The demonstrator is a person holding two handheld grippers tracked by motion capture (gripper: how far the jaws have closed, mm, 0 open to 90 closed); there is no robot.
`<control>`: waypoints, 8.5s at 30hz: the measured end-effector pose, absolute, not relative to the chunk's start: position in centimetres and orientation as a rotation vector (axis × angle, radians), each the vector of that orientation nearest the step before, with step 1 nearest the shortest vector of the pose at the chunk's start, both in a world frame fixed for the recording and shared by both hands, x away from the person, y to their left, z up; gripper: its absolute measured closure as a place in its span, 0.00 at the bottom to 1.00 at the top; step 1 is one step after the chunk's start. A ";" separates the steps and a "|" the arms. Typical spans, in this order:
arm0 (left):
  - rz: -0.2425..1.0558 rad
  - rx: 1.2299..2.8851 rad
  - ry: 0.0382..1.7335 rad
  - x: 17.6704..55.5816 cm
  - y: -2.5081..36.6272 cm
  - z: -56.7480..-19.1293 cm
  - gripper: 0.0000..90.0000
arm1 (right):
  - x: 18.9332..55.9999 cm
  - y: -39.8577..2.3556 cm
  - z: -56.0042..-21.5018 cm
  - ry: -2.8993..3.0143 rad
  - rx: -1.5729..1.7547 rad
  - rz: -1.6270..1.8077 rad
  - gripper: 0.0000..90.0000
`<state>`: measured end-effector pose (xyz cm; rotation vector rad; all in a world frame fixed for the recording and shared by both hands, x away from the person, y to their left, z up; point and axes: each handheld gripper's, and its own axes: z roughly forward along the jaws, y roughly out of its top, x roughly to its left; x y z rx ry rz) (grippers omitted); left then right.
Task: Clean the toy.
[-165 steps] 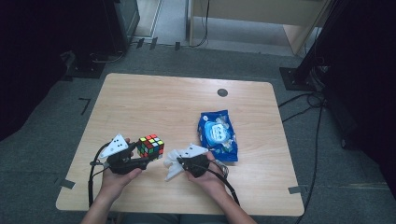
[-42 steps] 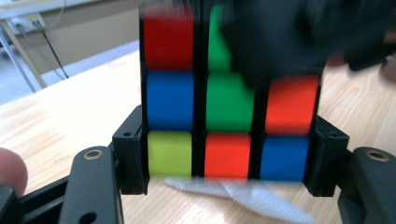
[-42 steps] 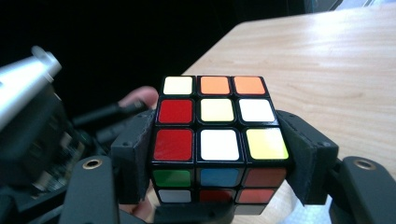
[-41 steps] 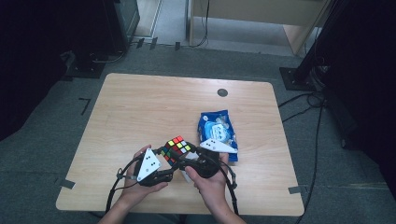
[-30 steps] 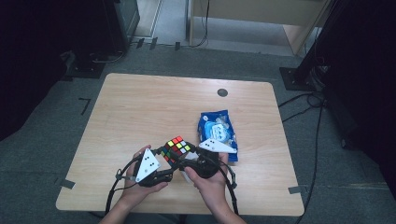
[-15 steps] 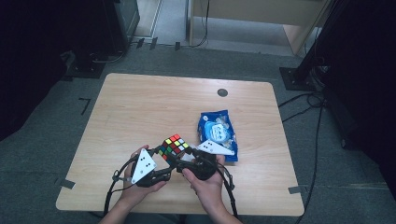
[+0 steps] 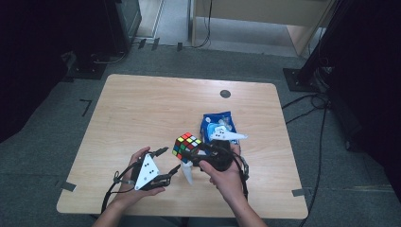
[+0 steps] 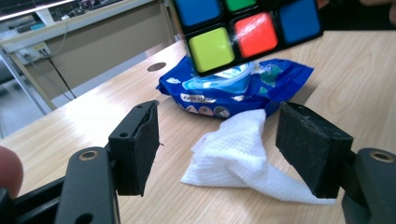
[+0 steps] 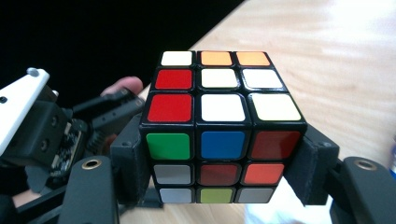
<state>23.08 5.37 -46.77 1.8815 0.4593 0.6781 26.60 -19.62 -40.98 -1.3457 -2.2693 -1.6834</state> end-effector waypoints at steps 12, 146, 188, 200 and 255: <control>0.741 1.910 0.405 22.8 5.0 -47.1 0.31 | 27.2 -18.9 -41.9 -2.292 -1.239 -1.516 0.38; 0.662 1.906 0.425 22.5 5.1 -46.1 0.38 | 21.6 -15.7 -40.9 -2.550 -1.070 -2.071 0.95; 0.663 1.843 0.503 23.0 5.4 -46.1 0.38 | 24.5 -16.0 -43.9 -2.095 -1.354 -1.870 0.29; 0.651 1.858 0.465 22.9 5.1 -46.4 0.37 | 24.6 -16.4 -44.0 -2.050 -1.394 -1.807 0.38; 0.790 1.949 0.319 21.6 3.6 -46.8 0.35 | 25.6 -16.5 -43.7 -2.192 -1.319 -1.587 0.38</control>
